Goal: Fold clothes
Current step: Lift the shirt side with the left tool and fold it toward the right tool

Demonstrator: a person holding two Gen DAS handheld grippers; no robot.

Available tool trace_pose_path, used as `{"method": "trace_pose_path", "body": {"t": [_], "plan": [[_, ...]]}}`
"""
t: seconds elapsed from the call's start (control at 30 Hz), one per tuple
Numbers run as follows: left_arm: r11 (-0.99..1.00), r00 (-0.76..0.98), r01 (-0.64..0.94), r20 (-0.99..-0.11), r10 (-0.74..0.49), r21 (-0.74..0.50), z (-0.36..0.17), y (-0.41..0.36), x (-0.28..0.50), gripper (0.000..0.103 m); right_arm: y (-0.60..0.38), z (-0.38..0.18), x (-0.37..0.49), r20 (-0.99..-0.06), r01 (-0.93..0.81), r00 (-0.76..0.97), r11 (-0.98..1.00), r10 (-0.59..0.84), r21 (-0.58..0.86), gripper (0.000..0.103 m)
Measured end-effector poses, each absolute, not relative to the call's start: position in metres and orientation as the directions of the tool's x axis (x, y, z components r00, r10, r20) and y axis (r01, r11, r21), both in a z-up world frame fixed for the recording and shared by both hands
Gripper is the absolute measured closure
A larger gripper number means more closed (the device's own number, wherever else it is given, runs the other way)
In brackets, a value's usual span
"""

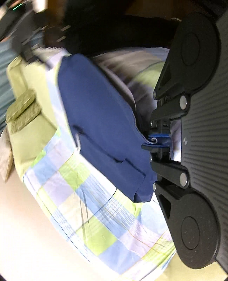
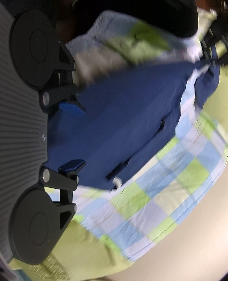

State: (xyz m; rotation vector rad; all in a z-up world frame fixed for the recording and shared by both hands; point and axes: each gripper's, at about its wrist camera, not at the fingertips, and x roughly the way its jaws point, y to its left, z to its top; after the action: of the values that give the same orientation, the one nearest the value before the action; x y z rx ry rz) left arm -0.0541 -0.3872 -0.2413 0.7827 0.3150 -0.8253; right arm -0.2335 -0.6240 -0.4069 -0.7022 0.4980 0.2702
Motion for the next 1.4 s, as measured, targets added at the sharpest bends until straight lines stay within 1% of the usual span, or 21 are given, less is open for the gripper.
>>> {"method": "trace_pose_path", "body": {"t": [0.07,0.1,0.2,0.3,0.33,0.37,0.4,0.43,0.5,0.6,0.63,0.67,0.73,0.8,0.83,0.87,1.0,1.1,1.3,1.4], "plan": [[0.456,0.637,0.771,-0.531,-0.559,0.444,-0.228,-0.388,-0.046,0.097,-0.614,-0.411,-0.234,-0.516,-0.407,0.851,0.739,0.094,-0.537,0.031],[0.461,0.634,0.773,-0.530,-0.563,0.435,-0.226,-0.388,-0.044,0.097,-0.607,-0.414,-0.232,-0.509,-0.404,0.855,0.737,0.094,-0.542,0.030],[0.488,0.613,0.789,-0.529,-0.586,0.374,-0.207,-0.385,-0.035,0.097,-0.589,-0.426,-0.224,-0.491,-0.388,0.868,0.720,0.075,-0.575,0.029],[0.494,0.613,0.789,-0.529,-0.587,0.366,-0.206,-0.388,-0.030,0.097,-0.577,-0.446,-0.200,-0.494,-0.350,0.869,0.684,-0.018,-0.640,0.030],[0.493,0.613,0.789,-0.531,-0.585,0.368,-0.203,-0.388,-0.029,0.097,-0.577,-0.453,-0.192,-0.499,-0.339,0.865,0.662,-0.060,-0.668,0.034],[0.491,0.614,0.788,-0.532,-0.583,0.372,-0.203,-0.388,-0.029,0.097,-0.580,-0.456,-0.187,-0.496,-0.329,0.863,0.642,-0.093,-0.692,0.045],[0.492,0.618,0.785,-0.533,-0.578,0.377,-0.202,-0.386,-0.029,0.097,-0.584,-0.459,-0.184,-0.493,-0.318,0.861,0.627,-0.123,-0.711,0.049],[0.492,0.618,0.785,-0.534,-0.577,0.378,-0.202,-0.386,-0.028,0.097,-0.596,-0.461,-0.181,-0.487,-0.300,0.859,0.615,-0.158,-0.729,0.051],[0.495,0.622,0.782,-0.538,-0.569,0.379,-0.203,-0.381,-0.028,0.097,-0.616,-0.462,-0.185,-0.459,-0.276,0.868,0.586,-0.189,-0.762,0.053],[0.497,0.627,0.777,-0.543,-0.559,0.386,-0.203,-0.376,-0.032,0.097,-0.644,-0.457,-0.193,-0.441,-0.263,0.880,0.592,-0.176,-0.762,0.055],[0.498,0.627,0.777,-0.545,-0.558,0.385,-0.204,-0.376,-0.032,0.097,-0.650,-0.455,-0.195,-0.429,-0.259,0.886,0.579,-0.176,-0.773,0.058],[0.499,0.626,0.777,-0.546,-0.557,0.383,-0.205,-0.376,-0.032,0.097,-0.654,-0.455,-0.196,-0.420,-0.265,0.890,0.552,-0.175,-0.791,0.065],[0.495,0.629,0.776,-0.543,-0.557,0.390,-0.207,-0.376,-0.031,0.097,-0.658,-0.454,-0.193,-0.417,-0.270,0.890,0.525,-0.183,-0.807,0.069],[0.482,0.629,0.776,-0.547,-0.552,0.407,-0.210,-0.378,-0.034,0.097,-0.662,-0.453,-0.190,-0.419,-0.277,0.890,0.519,-0.179,-0.809,0.086],[0.467,0.632,0.775,-0.550,-0.546,0.426,-0.213,-0.378,-0.036,0.097,-0.665,-0.453,-0.189,-0.420,-0.284,0.891,0.513,-0.171,-0.810,0.099],[0.452,0.634,0.773,-0.553,-0.540,0.445,-0.216,-0.379,-0.038,0.099,-0.666,-0.454,-0.188,-0.422,-0.289,0.891,0.507,-0.166,-0.812,0.099],[0.414,0.634,0.773,-0.566,-0.526,0.480,-0.228,-0.379,-0.045,0.099,-0.668,-0.442,-0.186,-0.430,-0.291,0.890,0.535,-0.152,-0.793,0.100],[0.388,0.644,0.764,-0.574,-0.506,0.515,-0.238,-0.379,-0.054,0.100,-0.667,-0.423,-0.189,-0.428,-0.280,0.893,0.571,-0.140,-0.772,0.100],[0.359,0.627,0.778,-0.609,-0.485,0.515,-0.256,-0.375,-0.077,0.101,-0.666,-0.407,-0.189,-0.430,-0.275,0.893,0.596,-0.133,-0.754,0.101],[0.370,0.613,0.790,-0.619,-0.490,0.489,-0.261,-0.370,-0.089,0.101,-0.665,-0.403,-0.192,-0.439,-0.286,0.890,0.594,-0.127,-0.752,0.101]]}}
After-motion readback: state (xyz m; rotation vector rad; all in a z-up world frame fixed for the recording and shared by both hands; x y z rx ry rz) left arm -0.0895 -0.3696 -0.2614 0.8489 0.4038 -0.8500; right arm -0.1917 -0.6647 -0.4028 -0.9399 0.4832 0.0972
